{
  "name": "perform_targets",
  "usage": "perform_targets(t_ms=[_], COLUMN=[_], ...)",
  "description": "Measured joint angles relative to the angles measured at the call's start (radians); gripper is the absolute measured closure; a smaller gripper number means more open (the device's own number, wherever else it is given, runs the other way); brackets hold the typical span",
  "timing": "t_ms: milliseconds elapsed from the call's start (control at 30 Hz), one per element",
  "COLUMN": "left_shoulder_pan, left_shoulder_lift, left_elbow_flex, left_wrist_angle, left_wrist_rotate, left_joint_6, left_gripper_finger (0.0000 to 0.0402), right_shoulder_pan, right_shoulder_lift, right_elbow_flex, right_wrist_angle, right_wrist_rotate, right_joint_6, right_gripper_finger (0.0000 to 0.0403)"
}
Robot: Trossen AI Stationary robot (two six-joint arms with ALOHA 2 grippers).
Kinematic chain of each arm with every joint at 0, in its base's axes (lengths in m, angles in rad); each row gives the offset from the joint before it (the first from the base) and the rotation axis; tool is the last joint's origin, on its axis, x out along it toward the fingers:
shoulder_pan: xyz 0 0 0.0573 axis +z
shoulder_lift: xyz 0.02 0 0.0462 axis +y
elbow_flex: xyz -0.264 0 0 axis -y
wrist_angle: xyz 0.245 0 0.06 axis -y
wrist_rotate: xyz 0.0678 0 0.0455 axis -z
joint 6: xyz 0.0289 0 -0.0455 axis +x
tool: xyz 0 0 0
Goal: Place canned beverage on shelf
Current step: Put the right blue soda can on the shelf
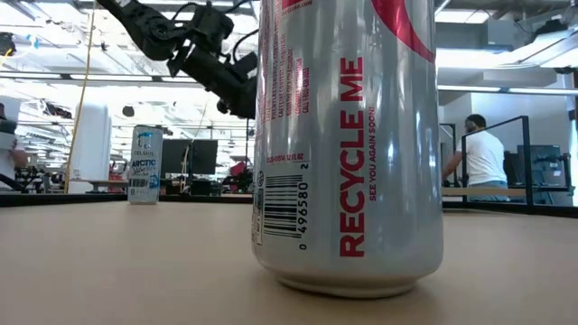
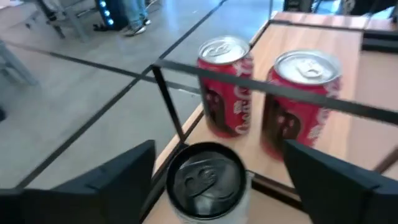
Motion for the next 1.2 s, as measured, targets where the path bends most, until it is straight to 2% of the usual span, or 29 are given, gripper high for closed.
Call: perform_targets(t_ms=[100,167,433,667,800,967,1067,1200], left_shoulder_pan=[0.01,0.014,0.021,0.021,0.019,0.018,0.019,0.003], left_shoulder_lift=[0.011,0.027,0.134,0.156,0.156,0.155,0.134,0.04], left_elbow_flex=[-0.002,0.003,0.001,-0.001,-0.001,-0.001,-0.001,-0.003], left_wrist_angle=[-0.021,0.004,0.06,0.066,0.069,0.064,0.039,-0.054], left_wrist_rotate=[0.003,0.015,0.004,-0.031,-0.053,-0.072,-0.078,-0.077], left_joint_6=[-0.004,-0.013,-0.019,-0.021,-0.006,-0.002,0.016,0.053], left_gripper_finger=[0.0015,0.0006,0.0012,0.0015,0.0054,0.0165,0.017,0.017], right_shoulder_pan=[-0.003,-0.003,-0.003,-0.005,-0.017,-0.024,-0.021,-0.005], right_shoulder_lift=[0.004,0.007,0.007,0.007,0.007,0.007,0.0,-0.011], right_elbow_flex=[0.0,0.0,0.0,0.0,0.0,0.0,0.0,0.0], right_wrist_angle=[-0.004,-0.001,-0.002,-0.007,-0.007,-0.01,-0.028,-0.076], right_wrist_rotate=[0.0,0.0,0.0,0.0,0.0,0.0,0.0,0.0], right_joint_6=[-0.001,-0.009,-0.002,0.0,0.008,0.034,0.047,0.069], right_gripper_finger=[0.0381,0.0381,0.0381,0.0381,0.0381,0.0381,0.0381,0.0381])
